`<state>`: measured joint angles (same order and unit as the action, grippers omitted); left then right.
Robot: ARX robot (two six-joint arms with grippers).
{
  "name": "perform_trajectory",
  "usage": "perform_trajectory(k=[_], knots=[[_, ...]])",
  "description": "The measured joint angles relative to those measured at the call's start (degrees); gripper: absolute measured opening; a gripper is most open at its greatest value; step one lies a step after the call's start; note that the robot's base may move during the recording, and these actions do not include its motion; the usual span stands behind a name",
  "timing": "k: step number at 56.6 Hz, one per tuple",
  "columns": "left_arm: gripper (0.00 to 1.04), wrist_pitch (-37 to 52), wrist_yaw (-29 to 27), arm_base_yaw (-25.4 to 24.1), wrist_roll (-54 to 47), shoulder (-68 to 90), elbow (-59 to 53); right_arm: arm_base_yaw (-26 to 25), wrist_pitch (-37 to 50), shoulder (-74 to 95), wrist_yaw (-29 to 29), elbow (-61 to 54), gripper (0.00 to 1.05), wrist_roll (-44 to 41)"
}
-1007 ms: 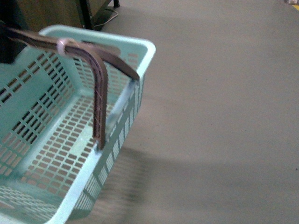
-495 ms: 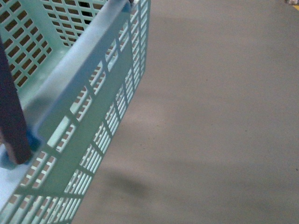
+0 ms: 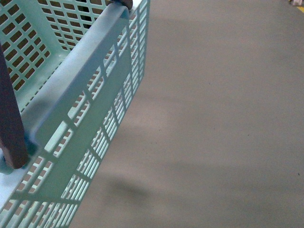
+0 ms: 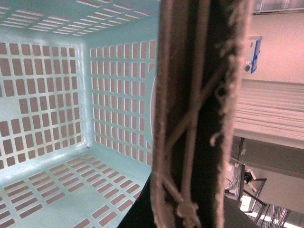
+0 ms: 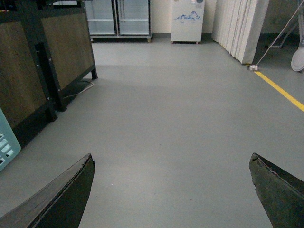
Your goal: Pick mango and avocado into basket
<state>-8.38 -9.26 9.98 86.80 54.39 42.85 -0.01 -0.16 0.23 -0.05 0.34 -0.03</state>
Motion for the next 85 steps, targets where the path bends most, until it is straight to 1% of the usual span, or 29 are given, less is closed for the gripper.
perform_trajectory(k=[85], knots=[[0.07,0.0,0.02,0.02,-0.17,-0.02,0.11,0.0,0.0,-0.02,-0.02,0.02,0.97,0.02]])
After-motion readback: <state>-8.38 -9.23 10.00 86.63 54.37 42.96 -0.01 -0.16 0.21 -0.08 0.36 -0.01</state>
